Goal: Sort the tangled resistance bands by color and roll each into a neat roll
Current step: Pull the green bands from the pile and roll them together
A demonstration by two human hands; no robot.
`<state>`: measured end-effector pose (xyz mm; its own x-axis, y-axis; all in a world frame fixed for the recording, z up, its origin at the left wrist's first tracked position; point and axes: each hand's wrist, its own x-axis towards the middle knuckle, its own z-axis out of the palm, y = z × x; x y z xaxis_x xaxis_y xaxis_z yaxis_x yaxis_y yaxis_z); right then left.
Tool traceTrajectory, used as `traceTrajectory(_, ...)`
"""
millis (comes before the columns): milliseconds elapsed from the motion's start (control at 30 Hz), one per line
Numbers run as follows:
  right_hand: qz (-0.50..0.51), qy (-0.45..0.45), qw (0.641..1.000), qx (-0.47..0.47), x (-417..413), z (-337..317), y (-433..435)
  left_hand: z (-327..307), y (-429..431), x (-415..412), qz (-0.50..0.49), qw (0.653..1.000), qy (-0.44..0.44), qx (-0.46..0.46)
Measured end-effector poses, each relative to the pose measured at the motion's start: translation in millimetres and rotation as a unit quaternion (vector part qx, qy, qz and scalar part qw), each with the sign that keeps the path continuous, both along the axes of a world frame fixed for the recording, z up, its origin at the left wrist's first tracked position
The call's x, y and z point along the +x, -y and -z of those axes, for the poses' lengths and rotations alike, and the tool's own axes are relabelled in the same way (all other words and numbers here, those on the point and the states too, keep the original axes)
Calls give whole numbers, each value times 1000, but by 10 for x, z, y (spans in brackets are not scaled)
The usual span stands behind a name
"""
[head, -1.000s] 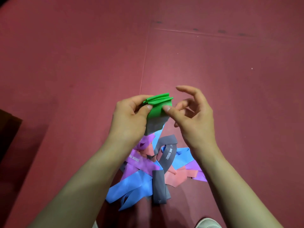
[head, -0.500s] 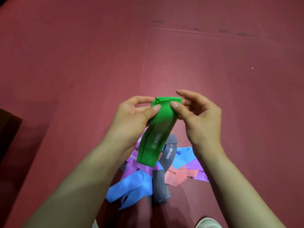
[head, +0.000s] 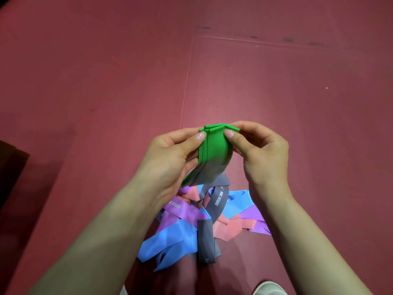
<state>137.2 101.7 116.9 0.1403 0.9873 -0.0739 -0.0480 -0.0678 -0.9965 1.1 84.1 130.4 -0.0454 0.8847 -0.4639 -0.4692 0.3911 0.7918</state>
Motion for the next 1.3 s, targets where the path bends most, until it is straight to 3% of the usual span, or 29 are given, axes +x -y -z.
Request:
traceTrajectory(333,-24,28,999,0,-25,-29,23,14,-24,-61,-34,999,6,-12)
traceTrajectory(800,-1,-40,999,-34,-25,-14,26,-10,-15,28,-14,1000,-13,11)
traceTrajectory(967,-3,-21,999,-28,-37,-17,33,3,8,36,-22,998,-48,24)
traceTrajectory(1300,24,38,999,24,-79,-40,41,15,-29,-20,-65,995,50,-58)
